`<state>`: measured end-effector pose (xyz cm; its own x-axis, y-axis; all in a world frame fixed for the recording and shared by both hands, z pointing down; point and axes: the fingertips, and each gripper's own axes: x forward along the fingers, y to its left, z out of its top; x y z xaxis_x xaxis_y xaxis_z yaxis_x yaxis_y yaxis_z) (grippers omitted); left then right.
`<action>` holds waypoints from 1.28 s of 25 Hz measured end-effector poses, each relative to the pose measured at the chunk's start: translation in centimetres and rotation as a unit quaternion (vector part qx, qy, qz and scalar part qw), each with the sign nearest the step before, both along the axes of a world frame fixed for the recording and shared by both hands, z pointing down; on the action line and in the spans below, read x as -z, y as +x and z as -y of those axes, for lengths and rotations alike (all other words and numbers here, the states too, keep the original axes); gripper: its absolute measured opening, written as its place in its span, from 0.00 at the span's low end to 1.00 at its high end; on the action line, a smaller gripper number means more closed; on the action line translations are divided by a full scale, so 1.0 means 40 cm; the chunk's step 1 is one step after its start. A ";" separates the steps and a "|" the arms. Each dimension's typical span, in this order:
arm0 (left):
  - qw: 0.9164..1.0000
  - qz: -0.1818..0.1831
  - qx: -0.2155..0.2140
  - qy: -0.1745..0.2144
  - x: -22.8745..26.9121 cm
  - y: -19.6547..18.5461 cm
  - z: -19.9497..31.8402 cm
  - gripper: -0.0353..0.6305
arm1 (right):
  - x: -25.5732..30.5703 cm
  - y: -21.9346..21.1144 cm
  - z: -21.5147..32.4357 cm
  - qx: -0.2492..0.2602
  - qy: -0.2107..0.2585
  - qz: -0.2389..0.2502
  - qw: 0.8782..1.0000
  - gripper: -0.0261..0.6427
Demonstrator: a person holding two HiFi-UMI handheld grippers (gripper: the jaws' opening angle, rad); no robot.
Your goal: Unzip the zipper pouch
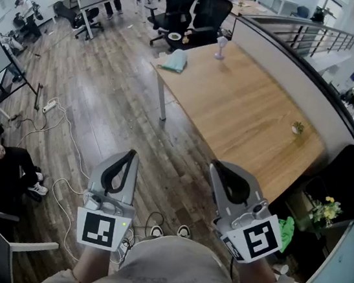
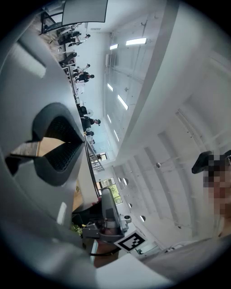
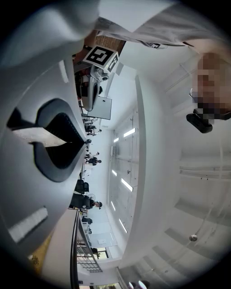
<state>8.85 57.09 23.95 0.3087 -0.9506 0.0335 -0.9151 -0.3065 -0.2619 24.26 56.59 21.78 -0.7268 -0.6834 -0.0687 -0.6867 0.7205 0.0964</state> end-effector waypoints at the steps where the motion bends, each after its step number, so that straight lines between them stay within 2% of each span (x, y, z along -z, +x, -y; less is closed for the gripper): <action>1: 1.000 0.002 0.000 0.000 -0.001 0.007 0.005 0.05 | -0.001 0.007 0.005 0.000 -0.001 0.001 1.000 0.06; 13: 1.000 -0.010 0.009 -0.019 -0.052 0.093 0.035 0.05 | -0.059 0.101 0.051 0.005 -0.014 -0.001 1.000 0.06; 18: 1.000 -0.012 0.015 -0.011 -0.043 0.105 0.046 0.05 | -0.080 0.128 0.073 0.002 -0.023 0.002 1.000 0.06; 23: 0.999 -0.025 0.035 0.012 -0.013 0.089 0.063 0.05 | -0.051 0.156 0.109 -0.023 -0.007 0.027 0.999 0.09; 24: 0.999 -0.031 0.039 0.017 -0.008 0.080 0.072 0.08 | -0.043 0.157 0.117 -0.027 -0.001 0.033 0.999 0.13; 26: 0.998 -0.042 0.047 0.028 -0.003 0.061 0.095 0.24 | -0.037 0.154 0.136 -0.030 0.008 0.037 0.999 0.27; 30: 0.997 -0.035 0.065 0.027 -0.010 0.029 0.147 0.30 | -0.047 0.134 0.188 -0.031 0.011 0.033 0.999 0.29; 32: 0.997 -0.037 0.068 0.025 -0.020 0.013 0.177 0.30 | -0.056 0.121 0.220 -0.032 0.010 0.028 0.999 0.29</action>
